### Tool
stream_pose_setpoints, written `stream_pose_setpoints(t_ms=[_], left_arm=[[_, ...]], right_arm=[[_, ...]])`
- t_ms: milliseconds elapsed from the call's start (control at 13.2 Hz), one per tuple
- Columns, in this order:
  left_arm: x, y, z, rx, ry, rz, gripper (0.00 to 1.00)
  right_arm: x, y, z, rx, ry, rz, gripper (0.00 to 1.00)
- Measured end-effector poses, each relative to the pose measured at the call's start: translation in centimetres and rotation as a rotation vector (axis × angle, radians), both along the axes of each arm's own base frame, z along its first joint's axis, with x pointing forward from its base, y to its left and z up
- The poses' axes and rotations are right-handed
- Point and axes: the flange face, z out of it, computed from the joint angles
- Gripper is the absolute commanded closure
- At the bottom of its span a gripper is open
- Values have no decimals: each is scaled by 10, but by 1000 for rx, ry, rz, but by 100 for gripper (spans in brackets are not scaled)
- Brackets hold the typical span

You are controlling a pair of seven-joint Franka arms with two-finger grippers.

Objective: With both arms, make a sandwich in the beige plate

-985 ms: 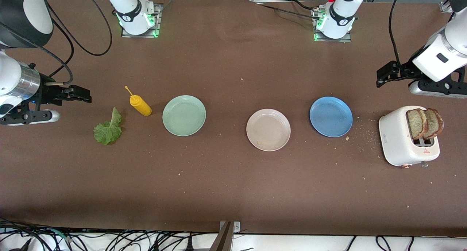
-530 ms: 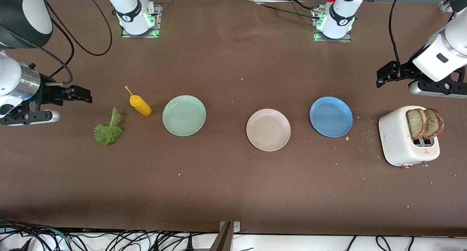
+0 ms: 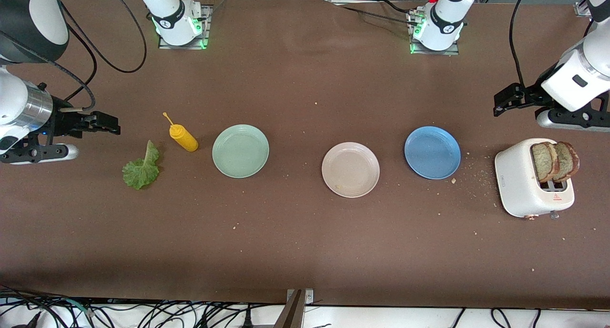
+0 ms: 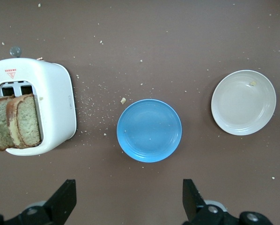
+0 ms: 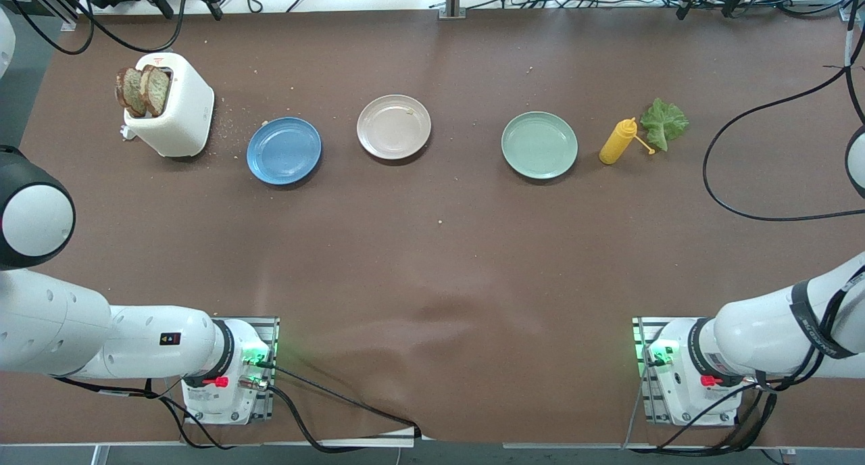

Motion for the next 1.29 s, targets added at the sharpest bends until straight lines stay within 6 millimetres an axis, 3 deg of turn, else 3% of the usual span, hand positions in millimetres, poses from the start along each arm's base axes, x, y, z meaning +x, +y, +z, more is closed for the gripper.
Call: stream_pose_setpoints(t_ms=[303,530,985,1288], left_arm=[[17,27,-38,-3,64,41,0],[19,57,-44,-16,72,-18,0],[45,171,-72,-9,-84,10,0],[58,198,-118,70,-68,-18,0]], right_arm=[[0,0,0,0,0,0,0],[0,0,0,0,0,0,0],[0,0,0,0,0,-1,0],[0,-1,0,0,0,-1,0]])
